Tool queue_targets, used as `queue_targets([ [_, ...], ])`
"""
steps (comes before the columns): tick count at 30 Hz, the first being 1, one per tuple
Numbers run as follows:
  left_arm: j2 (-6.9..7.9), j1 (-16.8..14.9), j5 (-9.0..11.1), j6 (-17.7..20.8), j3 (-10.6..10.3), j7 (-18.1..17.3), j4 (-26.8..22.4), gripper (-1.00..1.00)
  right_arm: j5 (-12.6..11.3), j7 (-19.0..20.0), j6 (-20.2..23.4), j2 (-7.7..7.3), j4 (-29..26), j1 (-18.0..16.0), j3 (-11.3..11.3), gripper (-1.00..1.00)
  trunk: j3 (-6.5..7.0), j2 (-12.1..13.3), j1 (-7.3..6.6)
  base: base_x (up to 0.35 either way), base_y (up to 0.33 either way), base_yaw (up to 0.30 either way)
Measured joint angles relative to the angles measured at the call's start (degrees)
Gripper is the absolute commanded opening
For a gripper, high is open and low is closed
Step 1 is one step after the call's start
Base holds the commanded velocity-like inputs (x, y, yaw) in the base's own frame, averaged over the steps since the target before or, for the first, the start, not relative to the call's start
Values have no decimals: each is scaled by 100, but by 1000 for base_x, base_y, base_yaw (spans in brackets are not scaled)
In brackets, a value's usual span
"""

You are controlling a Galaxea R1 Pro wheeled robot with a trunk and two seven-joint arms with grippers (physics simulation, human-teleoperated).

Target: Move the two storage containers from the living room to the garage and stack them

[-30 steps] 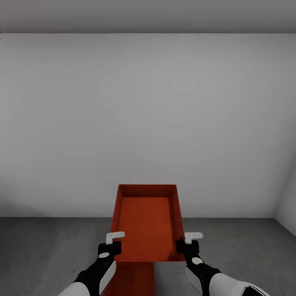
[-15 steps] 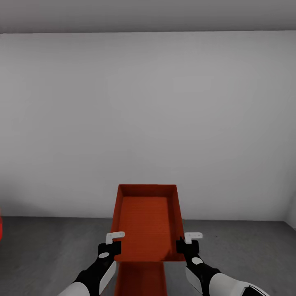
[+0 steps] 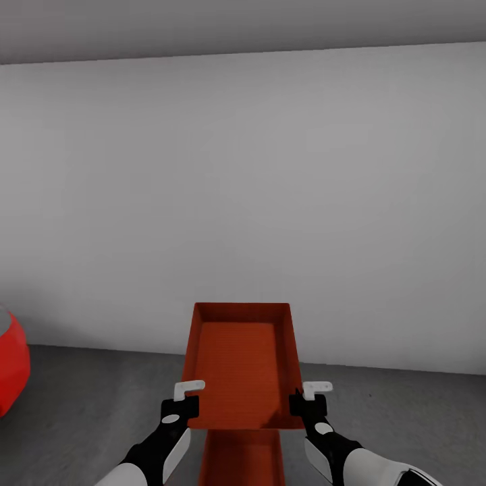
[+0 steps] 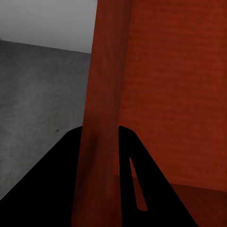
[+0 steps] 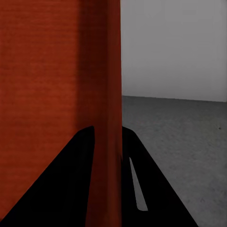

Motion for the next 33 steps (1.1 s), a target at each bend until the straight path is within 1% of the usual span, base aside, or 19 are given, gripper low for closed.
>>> queue_targets([
  [18, -2, 0, -6, 1, 9, -1, 4, -100, 0, 0, 3, -1, 0, 0, 3, -100, 0, -1, 0, 7, 0, 0],
  [33, -1, 0, -3, 1, 4, -1, 1, -100, 3, 0, 1, -1, 0, 0, -1, -100, 0, 0, -2, 149, 0, 0],
])
